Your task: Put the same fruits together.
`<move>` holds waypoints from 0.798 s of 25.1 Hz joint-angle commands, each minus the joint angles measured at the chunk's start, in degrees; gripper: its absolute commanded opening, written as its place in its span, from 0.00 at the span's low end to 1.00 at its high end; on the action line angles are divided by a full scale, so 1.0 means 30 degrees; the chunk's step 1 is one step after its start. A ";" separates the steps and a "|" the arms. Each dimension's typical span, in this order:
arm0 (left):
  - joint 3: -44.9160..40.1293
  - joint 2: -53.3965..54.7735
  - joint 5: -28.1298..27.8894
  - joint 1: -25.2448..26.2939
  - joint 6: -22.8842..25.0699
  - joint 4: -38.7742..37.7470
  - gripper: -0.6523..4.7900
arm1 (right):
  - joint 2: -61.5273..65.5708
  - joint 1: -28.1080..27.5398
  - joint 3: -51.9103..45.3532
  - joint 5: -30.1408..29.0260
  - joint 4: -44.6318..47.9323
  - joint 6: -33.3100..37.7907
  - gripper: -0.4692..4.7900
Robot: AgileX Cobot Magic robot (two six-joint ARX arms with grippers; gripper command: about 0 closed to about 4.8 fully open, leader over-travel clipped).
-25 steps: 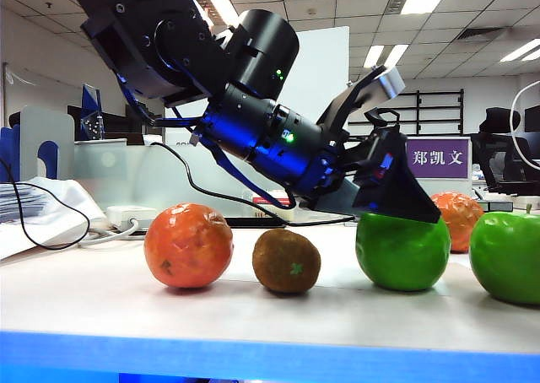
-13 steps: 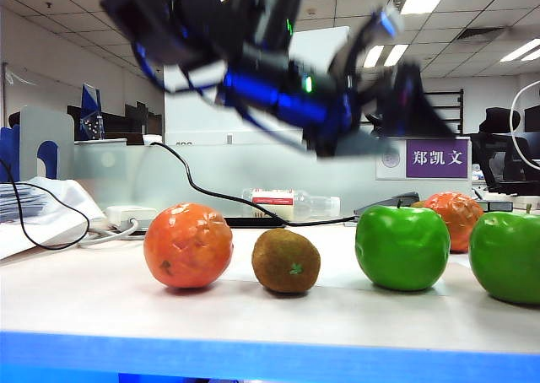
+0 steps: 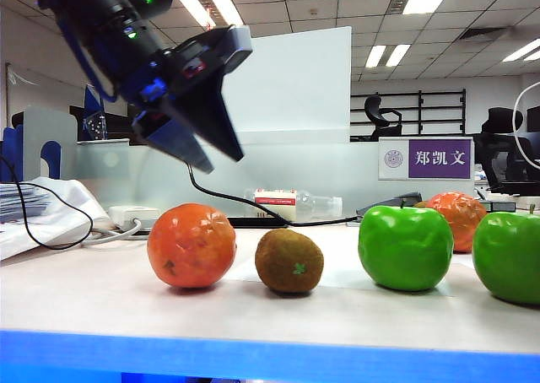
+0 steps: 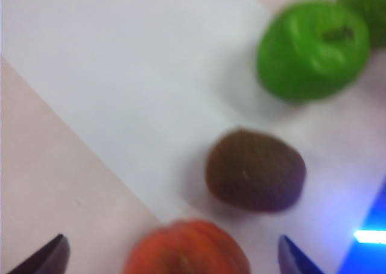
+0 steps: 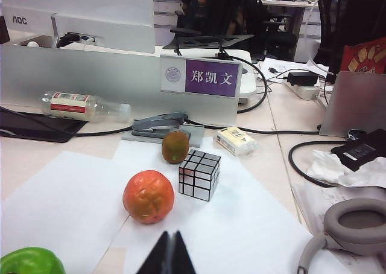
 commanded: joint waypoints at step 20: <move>0.0029 -0.0160 -0.2987 -0.0080 0.1756 -0.3759 1.00 | 0.0036 0.0029 0.0102 -0.0984 0.0197 -0.0015 0.08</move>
